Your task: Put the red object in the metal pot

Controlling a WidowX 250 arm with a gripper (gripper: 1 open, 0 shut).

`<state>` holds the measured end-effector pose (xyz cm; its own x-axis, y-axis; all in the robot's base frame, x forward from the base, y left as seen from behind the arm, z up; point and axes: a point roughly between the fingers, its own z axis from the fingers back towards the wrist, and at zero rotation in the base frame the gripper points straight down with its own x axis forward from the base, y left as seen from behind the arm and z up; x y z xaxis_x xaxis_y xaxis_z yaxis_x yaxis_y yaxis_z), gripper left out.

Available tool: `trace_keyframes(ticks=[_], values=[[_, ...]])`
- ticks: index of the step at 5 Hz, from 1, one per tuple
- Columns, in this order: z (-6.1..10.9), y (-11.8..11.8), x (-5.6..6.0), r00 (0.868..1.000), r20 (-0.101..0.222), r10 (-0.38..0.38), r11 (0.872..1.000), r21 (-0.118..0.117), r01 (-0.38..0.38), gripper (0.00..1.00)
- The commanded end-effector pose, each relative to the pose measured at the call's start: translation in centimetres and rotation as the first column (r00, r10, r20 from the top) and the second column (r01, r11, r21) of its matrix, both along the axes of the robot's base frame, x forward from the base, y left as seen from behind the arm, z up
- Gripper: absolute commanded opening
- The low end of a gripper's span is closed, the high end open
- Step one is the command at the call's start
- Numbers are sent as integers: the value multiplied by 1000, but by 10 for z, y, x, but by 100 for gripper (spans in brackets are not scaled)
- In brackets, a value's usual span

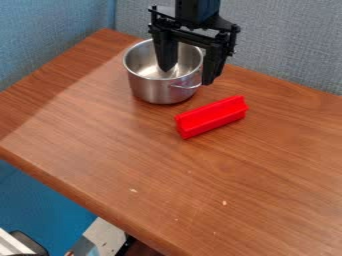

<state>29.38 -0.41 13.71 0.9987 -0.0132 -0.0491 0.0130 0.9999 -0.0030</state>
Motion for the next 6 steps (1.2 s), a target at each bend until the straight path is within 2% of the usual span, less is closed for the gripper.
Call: trace_keyframes(ticks=[1,2,3,4,5,6], values=[[-7,0,0,1000,-15,-10,1000,6,10,100],[-29,-8,8,990,-44,-136,988,63,138,100],[-51,-19,16,968,-66,-240,969,45,243,100],[-66,-23,20,947,-86,-310,949,40,314,100],[-79,-26,24,932,-112,-345,935,46,352,100],[-89,-27,29,929,-133,-345,933,57,355,100]])
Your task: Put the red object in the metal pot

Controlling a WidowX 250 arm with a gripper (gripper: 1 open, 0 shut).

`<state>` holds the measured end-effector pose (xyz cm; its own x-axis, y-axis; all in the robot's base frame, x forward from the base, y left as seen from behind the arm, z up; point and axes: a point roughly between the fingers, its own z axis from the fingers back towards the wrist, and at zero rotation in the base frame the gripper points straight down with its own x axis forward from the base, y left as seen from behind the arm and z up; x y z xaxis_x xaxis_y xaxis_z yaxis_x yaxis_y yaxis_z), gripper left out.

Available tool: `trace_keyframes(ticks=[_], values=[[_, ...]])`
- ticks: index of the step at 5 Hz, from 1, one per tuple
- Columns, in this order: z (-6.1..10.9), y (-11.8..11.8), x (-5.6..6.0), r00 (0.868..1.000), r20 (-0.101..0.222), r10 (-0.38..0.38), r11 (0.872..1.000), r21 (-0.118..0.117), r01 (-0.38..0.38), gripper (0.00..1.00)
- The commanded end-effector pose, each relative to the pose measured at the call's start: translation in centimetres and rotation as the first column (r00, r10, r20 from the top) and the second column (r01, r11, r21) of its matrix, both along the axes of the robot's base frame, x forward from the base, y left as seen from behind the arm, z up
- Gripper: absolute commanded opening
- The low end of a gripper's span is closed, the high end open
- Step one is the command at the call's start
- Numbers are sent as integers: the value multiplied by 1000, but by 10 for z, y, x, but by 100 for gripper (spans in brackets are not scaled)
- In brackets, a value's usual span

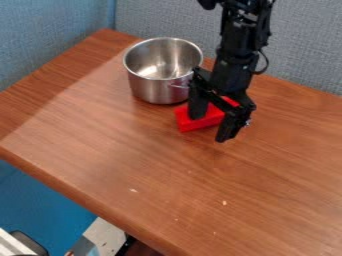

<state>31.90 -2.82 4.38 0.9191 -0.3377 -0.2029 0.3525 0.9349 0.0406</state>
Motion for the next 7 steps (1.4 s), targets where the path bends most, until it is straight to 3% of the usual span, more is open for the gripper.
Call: trace_keyframes(ticks=[1,2,3,4,7], values=[[-1,-3,7,1000,13,-13,1000,8,13,0],[32,-2,8,994,106,-8,1000,6,7,100],[60,3,9,983,179,28,1000,3,-29,100],[70,7,14,979,204,25,1000,7,-27,100],[49,14,29,984,180,0,1000,15,-2,100]])
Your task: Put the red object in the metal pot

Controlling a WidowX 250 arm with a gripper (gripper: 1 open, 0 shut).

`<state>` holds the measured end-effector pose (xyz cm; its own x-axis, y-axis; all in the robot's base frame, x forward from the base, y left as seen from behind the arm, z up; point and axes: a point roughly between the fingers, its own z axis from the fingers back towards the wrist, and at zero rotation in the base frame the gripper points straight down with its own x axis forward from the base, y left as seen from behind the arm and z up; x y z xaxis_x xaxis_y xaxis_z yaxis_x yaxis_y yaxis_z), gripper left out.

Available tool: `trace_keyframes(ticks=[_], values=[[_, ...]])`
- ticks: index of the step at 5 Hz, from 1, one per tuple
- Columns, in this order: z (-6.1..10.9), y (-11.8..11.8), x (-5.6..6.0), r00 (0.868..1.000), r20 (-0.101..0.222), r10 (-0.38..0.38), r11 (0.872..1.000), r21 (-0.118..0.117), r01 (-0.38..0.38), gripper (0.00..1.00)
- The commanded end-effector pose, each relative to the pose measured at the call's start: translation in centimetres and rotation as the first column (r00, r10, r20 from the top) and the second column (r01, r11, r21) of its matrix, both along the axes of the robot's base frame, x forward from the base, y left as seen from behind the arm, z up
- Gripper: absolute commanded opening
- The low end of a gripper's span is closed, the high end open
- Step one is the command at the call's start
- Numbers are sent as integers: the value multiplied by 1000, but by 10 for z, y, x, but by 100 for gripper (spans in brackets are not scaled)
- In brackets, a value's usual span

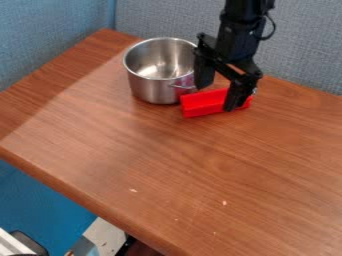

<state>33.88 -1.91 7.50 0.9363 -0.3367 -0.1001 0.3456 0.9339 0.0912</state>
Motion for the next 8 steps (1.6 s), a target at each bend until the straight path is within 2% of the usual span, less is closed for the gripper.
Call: trace_keyframes(ticks=[1,2,3,5,6,7,8], values=[[12,8,10,998,63,-7,1000,11,6,100],[5,9,13,999,52,-12,1000,12,11,100],[-1,9,17,998,56,-23,1000,22,22,100],[-14,10,25,999,44,-29,999,33,27,100],[-21,11,29,999,32,-24,999,40,23,0],[-23,11,30,999,25,-22,999,40,21,0],[-16,7,26,998,51,-36,999,14,36,0]])
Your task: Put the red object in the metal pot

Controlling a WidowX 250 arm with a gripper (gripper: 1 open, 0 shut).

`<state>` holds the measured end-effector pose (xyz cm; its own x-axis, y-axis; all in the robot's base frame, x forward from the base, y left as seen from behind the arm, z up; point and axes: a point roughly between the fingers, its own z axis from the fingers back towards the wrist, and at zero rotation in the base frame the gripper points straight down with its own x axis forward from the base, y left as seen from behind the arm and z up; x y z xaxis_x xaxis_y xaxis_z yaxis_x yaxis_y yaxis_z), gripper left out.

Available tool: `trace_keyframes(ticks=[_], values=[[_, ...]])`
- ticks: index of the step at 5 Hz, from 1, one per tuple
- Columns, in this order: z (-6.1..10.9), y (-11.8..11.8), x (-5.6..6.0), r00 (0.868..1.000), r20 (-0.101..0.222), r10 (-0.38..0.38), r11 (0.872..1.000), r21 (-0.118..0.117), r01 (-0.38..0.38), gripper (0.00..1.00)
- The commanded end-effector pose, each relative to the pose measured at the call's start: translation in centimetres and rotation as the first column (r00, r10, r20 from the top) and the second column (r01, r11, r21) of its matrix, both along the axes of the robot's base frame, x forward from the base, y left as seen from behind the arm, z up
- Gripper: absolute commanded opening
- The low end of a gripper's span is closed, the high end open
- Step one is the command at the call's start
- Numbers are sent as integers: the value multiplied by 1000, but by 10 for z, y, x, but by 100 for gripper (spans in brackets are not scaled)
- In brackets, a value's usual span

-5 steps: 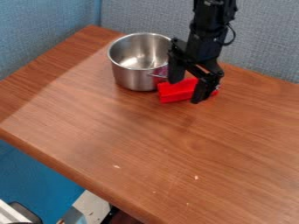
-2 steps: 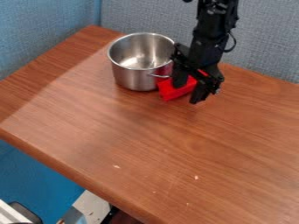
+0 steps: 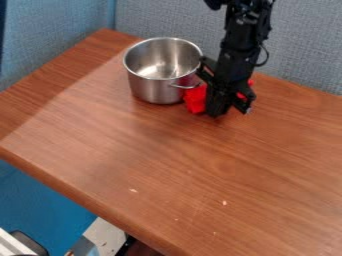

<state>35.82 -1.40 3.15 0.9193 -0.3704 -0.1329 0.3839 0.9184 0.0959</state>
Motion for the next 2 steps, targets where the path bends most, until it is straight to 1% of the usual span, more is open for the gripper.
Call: trace_keyframes(ticks=[1,2], values=[[42,-4,0,992,123,-13,1000,-16,15,0],[58,-6,-8,987,160,-24,999,-33,30,0]])
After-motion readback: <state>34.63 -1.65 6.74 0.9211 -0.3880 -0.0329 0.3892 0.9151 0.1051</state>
